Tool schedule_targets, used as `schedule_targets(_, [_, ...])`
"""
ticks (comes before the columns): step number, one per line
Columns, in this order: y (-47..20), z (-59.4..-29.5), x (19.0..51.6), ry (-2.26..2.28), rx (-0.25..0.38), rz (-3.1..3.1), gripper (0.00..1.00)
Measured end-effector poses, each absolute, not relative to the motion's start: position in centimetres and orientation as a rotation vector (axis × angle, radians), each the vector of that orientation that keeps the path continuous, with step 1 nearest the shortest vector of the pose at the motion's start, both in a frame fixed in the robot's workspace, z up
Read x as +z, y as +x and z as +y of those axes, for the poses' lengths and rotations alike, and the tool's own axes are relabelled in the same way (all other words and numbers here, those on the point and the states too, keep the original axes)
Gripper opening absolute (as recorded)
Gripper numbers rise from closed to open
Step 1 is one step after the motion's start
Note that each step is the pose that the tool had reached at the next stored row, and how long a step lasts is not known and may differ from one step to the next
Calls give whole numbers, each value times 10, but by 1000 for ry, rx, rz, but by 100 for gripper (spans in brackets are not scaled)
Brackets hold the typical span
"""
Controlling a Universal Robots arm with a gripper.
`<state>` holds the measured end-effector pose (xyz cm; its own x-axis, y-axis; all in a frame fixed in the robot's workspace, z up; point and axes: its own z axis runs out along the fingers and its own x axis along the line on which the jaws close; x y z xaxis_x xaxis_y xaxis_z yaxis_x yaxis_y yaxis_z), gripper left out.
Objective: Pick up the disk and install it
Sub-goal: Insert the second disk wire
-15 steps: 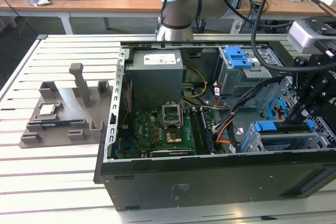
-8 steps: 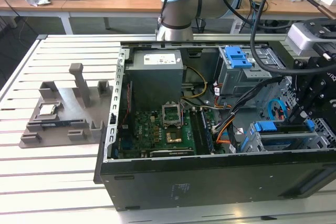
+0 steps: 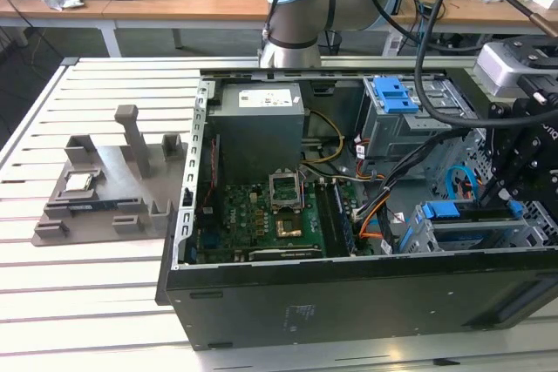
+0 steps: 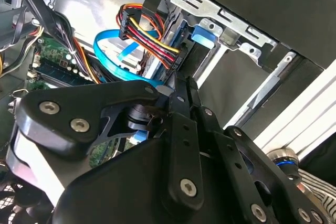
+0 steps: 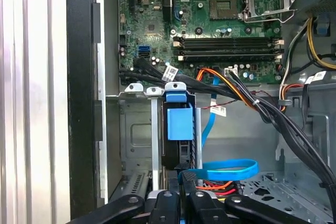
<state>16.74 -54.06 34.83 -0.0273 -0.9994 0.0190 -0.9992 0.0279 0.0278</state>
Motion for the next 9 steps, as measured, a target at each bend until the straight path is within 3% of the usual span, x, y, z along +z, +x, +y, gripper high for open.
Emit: schedule_targets(9, [167,-542,347,2144,-11,-2251,16])
